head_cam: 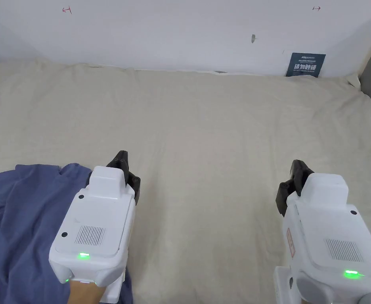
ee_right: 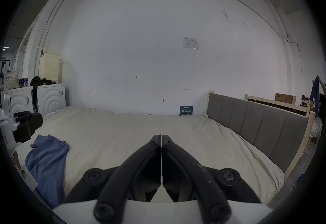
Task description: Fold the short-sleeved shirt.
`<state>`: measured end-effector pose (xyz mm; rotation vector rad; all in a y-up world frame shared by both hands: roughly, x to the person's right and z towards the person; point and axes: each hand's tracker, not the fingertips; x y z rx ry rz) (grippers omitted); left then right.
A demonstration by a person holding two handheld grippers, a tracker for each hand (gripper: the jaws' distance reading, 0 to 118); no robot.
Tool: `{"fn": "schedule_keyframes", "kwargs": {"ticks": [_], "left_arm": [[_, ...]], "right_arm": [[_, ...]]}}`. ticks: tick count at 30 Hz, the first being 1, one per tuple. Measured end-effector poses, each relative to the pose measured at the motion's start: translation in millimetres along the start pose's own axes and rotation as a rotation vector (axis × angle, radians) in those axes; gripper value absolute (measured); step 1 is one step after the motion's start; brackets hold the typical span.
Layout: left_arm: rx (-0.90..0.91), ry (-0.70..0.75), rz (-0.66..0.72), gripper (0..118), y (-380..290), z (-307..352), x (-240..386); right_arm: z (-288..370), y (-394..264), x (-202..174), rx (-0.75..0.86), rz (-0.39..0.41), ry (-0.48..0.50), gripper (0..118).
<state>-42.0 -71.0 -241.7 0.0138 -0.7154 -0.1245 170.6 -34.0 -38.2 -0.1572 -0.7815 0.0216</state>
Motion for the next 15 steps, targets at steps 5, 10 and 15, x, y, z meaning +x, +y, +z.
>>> {"fn": "schedule_keyframes", "kwargs": {"ticks": [5, 10, 15], "left_arm": [[-0.011, 0.065, 0.040, 0, -1.5, 1.0, -25.8], [-0.017, 0.201, 0.043, 0, -2.3, 19.2, -77.3], [-0.032, 0.361, 0.020, 0, -4.0, 53.8, -133.3]], "right_arm": [[-10.7, 3.4, -16.7, -0.003, 0.002, 0.053, 2], [-25.5, 9.5, -64.2, 0.014, 0.021, 0.188, 1], [-30.0, 16.2, -129.1, 0.034, 0.053, 0.369, 1]]}}
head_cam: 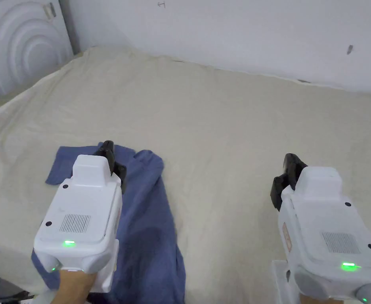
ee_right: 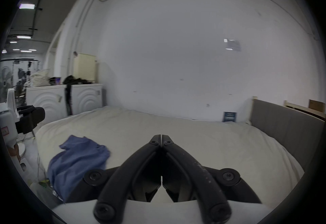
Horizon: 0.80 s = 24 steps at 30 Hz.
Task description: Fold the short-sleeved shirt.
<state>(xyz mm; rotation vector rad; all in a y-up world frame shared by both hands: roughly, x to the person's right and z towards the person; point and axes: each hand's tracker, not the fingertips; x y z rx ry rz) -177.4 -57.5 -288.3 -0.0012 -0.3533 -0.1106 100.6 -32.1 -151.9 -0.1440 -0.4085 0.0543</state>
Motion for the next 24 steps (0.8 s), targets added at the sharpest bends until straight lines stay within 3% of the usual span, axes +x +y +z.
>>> {"fn": "schedule_keyframes", "kwargs": {"ticks": [4, 10, 16, 20, 22, 24], "left_arm": [[-0.016, 0.120, -0.012, 0, -4.1, 16.6, -48.9], [-0.047, 0.234, -0.026, 0, -9.4, 37.6, -102.6], [-0.112, 0.235, -0.006, 1, -14.0, 32.1, -123.7], [-0.275, 0.116, 0.092, 1, -22.3, 0.6, -126.1], [-0.352, 0.073, 0.131, 14, -29.9, -19.9, -123.3], [-0.448, 0.022, 0.160, 39, -39.8, -42.4, -116.5]], "right_arm": [[-15.2, 4.5, -48.2, 0.010, 0.009, 0.134, 1], [-25.5, 6.6, -100.7, 0.010, 0.011, 0.250, 1], [-27.8, 4.8, -113.2, -0.001, 0.012, 0.283, 1], [-29.5, 3.0, -105.2, -0.012, 0.026, 0.264, 1], [-30.5, 2.1, -96.7, -0.019, 0.032, 0.242, 1], [-31.3, 0.9, -85.8, -0.027, 0.033, 0.213, 1]]}}
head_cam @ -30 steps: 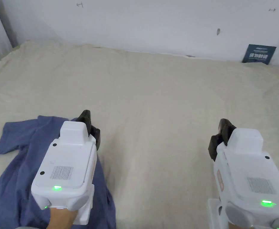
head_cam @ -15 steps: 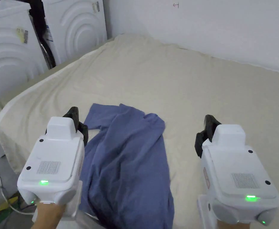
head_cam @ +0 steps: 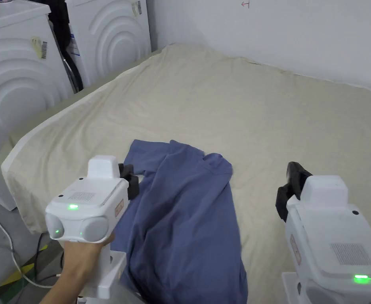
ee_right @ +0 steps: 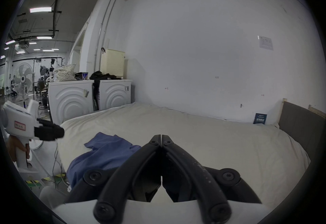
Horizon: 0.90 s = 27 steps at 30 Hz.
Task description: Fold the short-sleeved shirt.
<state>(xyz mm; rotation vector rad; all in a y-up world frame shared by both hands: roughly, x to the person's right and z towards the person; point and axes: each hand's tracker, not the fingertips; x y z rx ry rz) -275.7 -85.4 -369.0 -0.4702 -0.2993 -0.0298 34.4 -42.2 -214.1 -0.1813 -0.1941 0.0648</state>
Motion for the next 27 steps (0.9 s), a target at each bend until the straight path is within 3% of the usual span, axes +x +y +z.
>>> {"fn": "schedule_keyframes", "kwargs": {"ticks": [2, 4, 9, 12, 14, 17, 19, 20, 21, 22, 25, 27], "left_arm": [[-0.100, -0.047, 0.024, 86, -1.2, -26.3, 6.1], [-0.185, -0.083, 0.048, 115, -8.5, -53.0, 13.9], [-0.365, -0.124, 0.041, 116, -28.4, -110.4, 43.9], [-0.428, -0.109, 0.033, 102, -45.4, -138.8, 60.8], [-0.480, -0.088, 0.026, 83, -56.4, -154.0, 70.2], [-0.571, -0.063, -0.016, 73, -78.5, -171.2, 83.7], [-0.464, -0.029, -0.113, 69, -78.7, -159.5, 95.0], [-0.478, -0.052, -0.101, 44, -78.8, -155.8, 97.9], [-0.462, -0.113, -0.077, 9, -76.8, -153.3, 99.3], [-0.470, -0.100, -0.080, 3, -77.0, -153.6, 100.8], [-0.468, -0.080, -0.102, 3, -73.8, -151.5, 103.9], [-0.413, -0.114, -0.004, 3, -61.9, -136.3, 98.6]], "right_arm": [[1.5, -1.6, 11.2, -0.010, -0.001, -0.036, 1], [4.0, -4.3, 23.5, -0.020, -0.001, -0.073, 1], [11.8, -14.9, 53.4, -0.057, 0.004, -0.156, 1], [15.6, -22.5, 70.4, -0.084, 0.000, -0.197, 1], [17.8, -26.9, 79.6, -0.099, 0.000, -0.219, 1], [20.4, -31.9, 92.3, -0.118, -0.003, -0.244, 1], [21.2, -34.7, 98.4, -0.126, -0.006, -0.261, 1], [21.9, -35.7, 100.8, -0.129, -0.010, -0.268, 1], [22.6, -36.8, 103.1, -0.127, -0.019, -0.275, 1], [22.9, -37.5, 104.4, -0.129, -0.029, -0.278, 1], [27.2, -36.1, 107.5, -0.132, -0.041, -0.279, 1], [33.0, -34.2, 109.5, -0.123, -0.041, -0.280, 1]]}}
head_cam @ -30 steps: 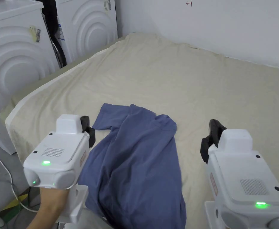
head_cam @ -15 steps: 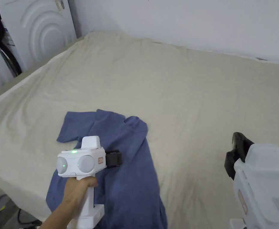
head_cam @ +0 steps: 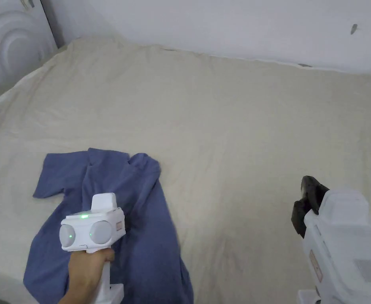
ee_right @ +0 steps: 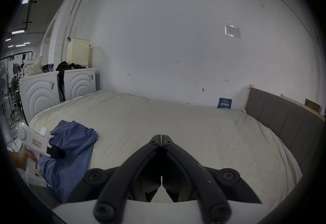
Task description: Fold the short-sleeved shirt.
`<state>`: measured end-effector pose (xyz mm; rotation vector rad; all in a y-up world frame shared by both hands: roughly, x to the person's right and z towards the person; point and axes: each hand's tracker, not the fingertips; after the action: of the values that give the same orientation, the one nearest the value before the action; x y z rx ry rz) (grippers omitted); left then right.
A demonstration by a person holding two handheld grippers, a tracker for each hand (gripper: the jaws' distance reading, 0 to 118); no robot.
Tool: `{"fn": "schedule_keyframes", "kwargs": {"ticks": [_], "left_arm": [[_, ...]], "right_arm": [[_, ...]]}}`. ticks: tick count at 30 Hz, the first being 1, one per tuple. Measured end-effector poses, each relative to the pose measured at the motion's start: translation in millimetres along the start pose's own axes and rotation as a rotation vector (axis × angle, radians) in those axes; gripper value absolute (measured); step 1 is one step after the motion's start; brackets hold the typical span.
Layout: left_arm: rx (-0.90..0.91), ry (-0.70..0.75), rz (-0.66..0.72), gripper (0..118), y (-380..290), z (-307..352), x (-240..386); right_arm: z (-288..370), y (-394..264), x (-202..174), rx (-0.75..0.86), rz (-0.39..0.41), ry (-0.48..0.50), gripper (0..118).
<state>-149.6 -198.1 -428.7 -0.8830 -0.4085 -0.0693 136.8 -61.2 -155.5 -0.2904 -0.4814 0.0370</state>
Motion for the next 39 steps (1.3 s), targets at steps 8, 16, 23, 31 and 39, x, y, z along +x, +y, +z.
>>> {"fn": "schedule_keyframes", "kwargs": {"ticks": [8, 16, 23, 31, 39], "left_arm": [[0.198, -0.201, 0.064, 3, 53.0, 89.0, 29.8], [0.328, -0.432, -0.120, 3, 129.2, 158.1, 133.7], [0.378, -0.579, -0.296, 3, 148.8, 200.2, 248.3], [0.278, -0.723, -0.401, 3, 108.5, 185.3, 336.8], [-0.061, -0.709, -0.532, 3, 18.2, 89.5, 354.3]], "right_arm": [[18.9, 4.9, 24.1, 0.038, -0.025, -0.025, 1], [54.1, 10.4, 60.8, 0.097, -0.046, -0.093, 1], [85.4, 10.9, 102.6, 0.136, -0.038, -0.204, 1], [104.4, 3.0, 136.1, 0.131, -0.047, -0.295, 1], [102.4, -13.2, 146.7, 0.085, -0.082, -0.316, 1]]}}
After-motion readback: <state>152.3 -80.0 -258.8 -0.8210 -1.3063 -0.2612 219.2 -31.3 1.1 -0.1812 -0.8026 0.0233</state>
